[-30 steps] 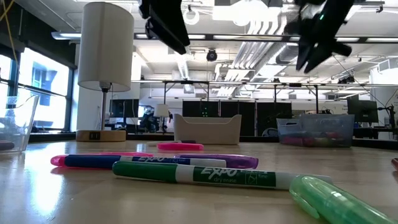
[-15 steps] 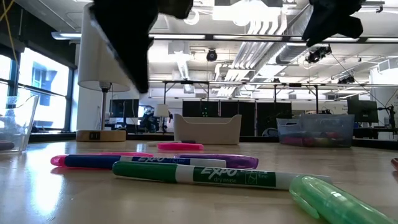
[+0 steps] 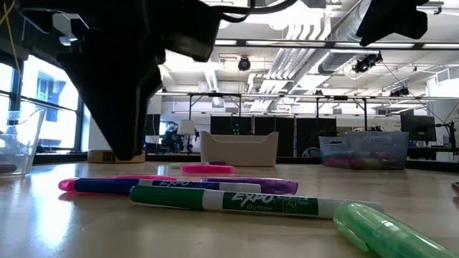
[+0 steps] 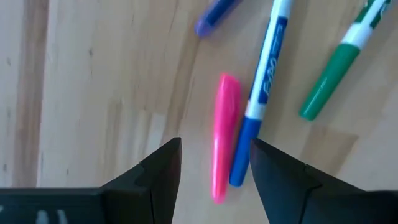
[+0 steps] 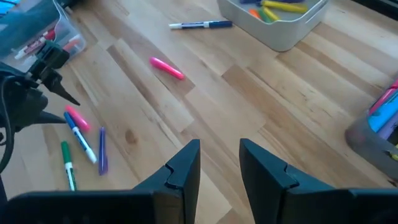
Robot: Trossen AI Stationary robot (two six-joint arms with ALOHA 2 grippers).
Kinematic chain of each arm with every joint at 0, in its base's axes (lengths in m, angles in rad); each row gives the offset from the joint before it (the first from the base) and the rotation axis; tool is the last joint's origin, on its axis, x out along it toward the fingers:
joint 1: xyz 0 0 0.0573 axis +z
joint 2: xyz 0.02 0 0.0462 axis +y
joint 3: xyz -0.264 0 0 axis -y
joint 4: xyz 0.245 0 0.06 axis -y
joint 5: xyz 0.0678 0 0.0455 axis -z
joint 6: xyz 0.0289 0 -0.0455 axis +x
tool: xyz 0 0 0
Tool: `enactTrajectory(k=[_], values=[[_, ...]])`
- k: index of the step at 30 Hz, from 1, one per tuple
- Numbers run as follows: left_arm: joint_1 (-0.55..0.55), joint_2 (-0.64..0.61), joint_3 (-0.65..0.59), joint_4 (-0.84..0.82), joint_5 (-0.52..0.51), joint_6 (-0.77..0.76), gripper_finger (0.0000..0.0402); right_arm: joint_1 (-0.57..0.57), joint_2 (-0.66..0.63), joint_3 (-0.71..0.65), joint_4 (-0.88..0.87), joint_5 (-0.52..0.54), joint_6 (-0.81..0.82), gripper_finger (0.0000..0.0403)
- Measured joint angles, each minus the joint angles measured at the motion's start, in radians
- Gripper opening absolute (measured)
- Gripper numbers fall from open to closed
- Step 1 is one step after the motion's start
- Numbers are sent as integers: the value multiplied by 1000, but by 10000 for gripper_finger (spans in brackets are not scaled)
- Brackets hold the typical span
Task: Pick & Place Markers
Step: Put the pink pen into the white bin
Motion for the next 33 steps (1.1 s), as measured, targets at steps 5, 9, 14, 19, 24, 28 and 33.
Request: enactTrajectory(k=[5,9,14,19,24,28,33], values=[[0,0,0,19,-49,14,183,23,7,0,0,16,29,100],[1,2,0,23,-76,15,183,32,5,0,0,34,34,100],[14,36,-3,40,-42,31,183,32,5,0,3,34,34,100],[26,48,-3,78,-28,12,183,32,5,0,6,31,34,100],[33,48,0,86,-38,15,183,32,5,0,7,31,31,100],[34,48,0,83,-40,23,183,32,5,0,7,30,28,100],[39,65,0,59,-41,31,181,32,5,0,7,31,26,100]])
